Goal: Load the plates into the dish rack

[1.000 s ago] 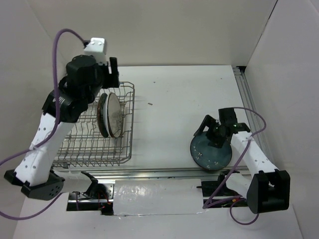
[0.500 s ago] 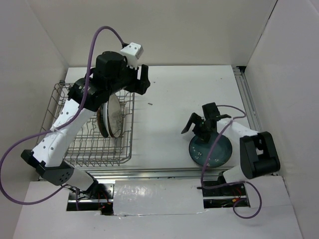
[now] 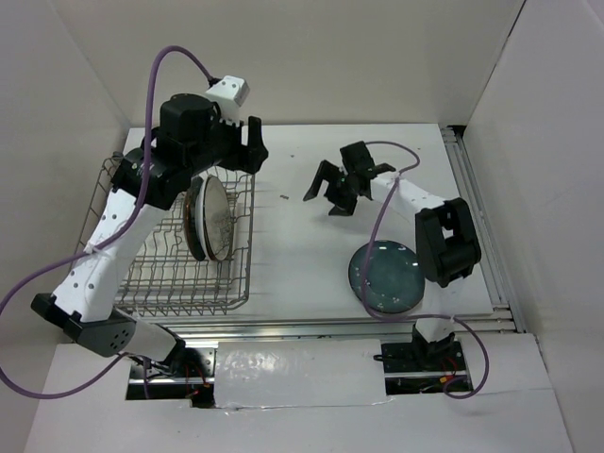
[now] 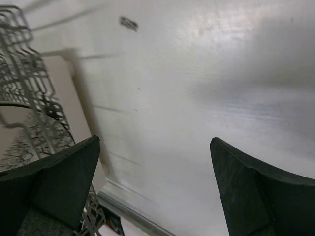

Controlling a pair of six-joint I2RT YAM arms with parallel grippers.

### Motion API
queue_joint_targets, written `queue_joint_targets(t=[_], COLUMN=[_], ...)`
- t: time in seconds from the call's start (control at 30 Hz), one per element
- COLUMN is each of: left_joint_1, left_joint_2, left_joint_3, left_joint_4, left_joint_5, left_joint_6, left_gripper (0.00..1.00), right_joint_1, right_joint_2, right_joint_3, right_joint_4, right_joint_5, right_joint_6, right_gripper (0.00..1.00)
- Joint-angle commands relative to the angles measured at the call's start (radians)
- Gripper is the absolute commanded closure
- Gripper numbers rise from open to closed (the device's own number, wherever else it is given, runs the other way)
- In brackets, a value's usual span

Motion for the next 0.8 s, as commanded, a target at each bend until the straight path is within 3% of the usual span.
queue_joint_targets(t=[0.0,0.17,0.3,0.4,0.5,0.63,0.77], left_joint_1=[0.015,0.024,0.024,0.012,-0.014,-0.120,-0.198], left_joint_2=[-0.037,-0.042,-0.037,-0.033,-0.011,0.065,0.166], left_joint_3=[-0.004,-0.015,-0.033,-0.067,-0.064,-0.076,-0.117], left_joint_4=[0.031,0.032,0.032,0.049,0.047,0.066,0.098], left_joint_5=[0.035,0.049,0.095,0.145,0.185,0.252,0.320], left_joint_6=[-0.004,-0.002,-0.010,-0.022,-0.033,-0.059,-0.120], left_gripper=[0.18,0.18,0.18,0.18,0.18,0.18,0.18], right_joint_1=[0.006,-0.054,-0.159,-0.238,-0.275,-0.360,-0.473], right_joint_2=[-0.075,-0.336,-0.586,-0.817,-0.946,-0.990,-0.859], right_joint_3=[0.119,-0.013,-0.335,-0.521,-0.649,-0.725,-0.593], right_joint_4=[-0.110,-0.215,-0.271,-0.319,-0.331,-0.264,-0.249], right_joint_5=[0.085,0.248,0.323,0.351,0.334,0.319,0.277], right_joint_6=[-0.066,-0.098,-0.054,0.009,0.061,0.097,0.074], right_gripper=[0.00,0.00,0.00,0.00,0.00,0.00,0.00])
